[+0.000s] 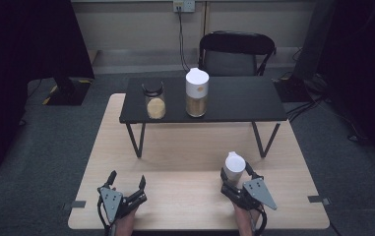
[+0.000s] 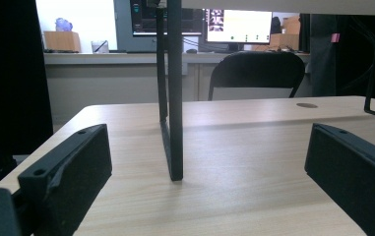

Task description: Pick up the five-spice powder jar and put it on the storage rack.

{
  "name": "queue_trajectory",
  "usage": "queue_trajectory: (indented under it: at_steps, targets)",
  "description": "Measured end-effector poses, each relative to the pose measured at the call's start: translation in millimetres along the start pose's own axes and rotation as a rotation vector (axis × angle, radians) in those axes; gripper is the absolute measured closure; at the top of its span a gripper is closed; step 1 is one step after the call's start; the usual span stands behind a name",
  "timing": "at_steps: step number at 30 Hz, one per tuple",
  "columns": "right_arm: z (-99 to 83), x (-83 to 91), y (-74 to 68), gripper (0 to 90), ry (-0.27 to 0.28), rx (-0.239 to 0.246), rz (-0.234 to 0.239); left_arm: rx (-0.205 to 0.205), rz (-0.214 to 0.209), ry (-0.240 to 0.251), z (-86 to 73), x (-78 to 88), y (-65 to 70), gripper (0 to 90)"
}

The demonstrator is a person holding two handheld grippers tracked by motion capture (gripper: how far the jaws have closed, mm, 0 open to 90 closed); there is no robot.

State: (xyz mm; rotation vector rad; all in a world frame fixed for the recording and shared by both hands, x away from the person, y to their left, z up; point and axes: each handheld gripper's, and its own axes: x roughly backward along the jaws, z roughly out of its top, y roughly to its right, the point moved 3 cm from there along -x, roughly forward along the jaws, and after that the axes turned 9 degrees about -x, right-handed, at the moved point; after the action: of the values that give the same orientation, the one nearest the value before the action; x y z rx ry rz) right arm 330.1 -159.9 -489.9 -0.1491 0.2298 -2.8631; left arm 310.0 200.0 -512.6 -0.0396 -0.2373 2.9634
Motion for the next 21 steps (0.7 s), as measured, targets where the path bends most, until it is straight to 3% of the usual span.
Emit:
queue_trajectory:
  at_steps: [11,21]
  targets:
    - [-7.1,-1.5,6.2,25.0,-0.021,-0.026,0.001,0.0,0.001,0.001,0.0,0.1,-0.1,3.3]
    - [-10.1,-2.3,5.6,28.7,-0.04,-0.02,0.002,0.0,0.001,0.001,0.0,0.2,-0.1,3.3]
